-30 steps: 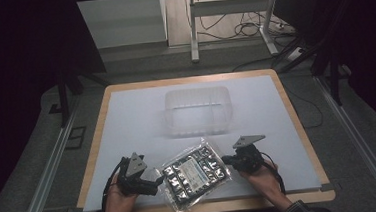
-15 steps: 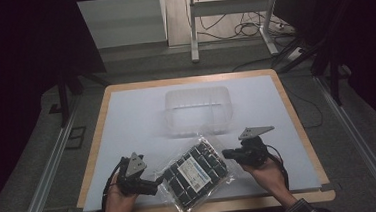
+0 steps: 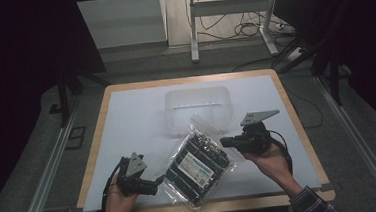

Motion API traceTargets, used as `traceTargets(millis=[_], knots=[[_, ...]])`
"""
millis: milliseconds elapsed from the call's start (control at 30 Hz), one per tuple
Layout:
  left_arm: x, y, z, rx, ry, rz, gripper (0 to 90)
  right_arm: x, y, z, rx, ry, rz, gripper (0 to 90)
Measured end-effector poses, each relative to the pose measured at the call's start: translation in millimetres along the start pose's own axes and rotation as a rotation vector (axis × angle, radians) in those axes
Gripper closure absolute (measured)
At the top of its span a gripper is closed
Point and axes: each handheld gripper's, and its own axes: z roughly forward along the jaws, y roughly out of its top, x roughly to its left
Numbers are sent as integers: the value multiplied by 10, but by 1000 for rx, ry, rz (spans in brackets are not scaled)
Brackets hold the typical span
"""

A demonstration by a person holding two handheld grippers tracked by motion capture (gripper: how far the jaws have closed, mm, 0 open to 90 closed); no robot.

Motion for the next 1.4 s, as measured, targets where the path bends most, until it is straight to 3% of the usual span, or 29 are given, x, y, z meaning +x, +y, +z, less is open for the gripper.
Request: traceTargets(millis=[300, 700, 967, 1233, 1400], knots=[[-2, 2, 0, 5, 1, 8, 9, 82, 270, -137, -7, 21, -60, 888], [3, 3, 0, 6, -1, 11, 9, 160, 557, -331, -47, 62, -77, 888], [3, 6, 6, 6, -4, 13, 9, 184, 730, -458, -74, 36, -107, 889], [5, 7, 11, 6, -5, 12, 9, 51, 902, -539, -109, -10, -102, 889], [2, 8, 11, 6, -7, 12, 9, 1, 998, -562, -115, -8, -94, 889]])
